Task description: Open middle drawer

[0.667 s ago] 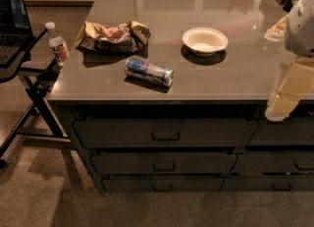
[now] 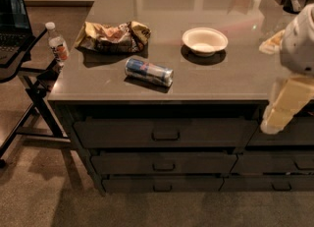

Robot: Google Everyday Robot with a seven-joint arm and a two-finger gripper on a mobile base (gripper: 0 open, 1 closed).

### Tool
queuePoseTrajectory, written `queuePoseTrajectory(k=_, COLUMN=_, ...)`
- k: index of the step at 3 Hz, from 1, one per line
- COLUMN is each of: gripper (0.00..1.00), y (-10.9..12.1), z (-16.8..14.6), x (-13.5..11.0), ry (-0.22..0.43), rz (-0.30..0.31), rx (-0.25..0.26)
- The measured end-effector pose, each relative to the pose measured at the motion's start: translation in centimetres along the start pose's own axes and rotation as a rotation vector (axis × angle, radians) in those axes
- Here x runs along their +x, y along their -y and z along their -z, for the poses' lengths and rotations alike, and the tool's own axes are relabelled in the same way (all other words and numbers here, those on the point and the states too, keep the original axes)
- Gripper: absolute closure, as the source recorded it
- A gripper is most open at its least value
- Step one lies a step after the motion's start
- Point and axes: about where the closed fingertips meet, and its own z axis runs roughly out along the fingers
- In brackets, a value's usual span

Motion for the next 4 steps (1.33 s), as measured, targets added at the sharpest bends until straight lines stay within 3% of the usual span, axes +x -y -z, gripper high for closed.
queuePoseTrajectory(k=2, gripper=0.00, y=-5.4, z=-8.1, x=2.3, ry=0.162, rz=0.016, rx=-0.044)
queuePoseTrajectory(k=3, gripper=0.00, y=-7.3, z=-12.3, x=2.9, ry=0.237, rz=0.056, rx=-0.012)
queuePoseTrajectory(k=4, gripper=0.00, y=-6.8, z=-12.5, x=2.9, ry=0.239, rz=0.078, rx=0.025)
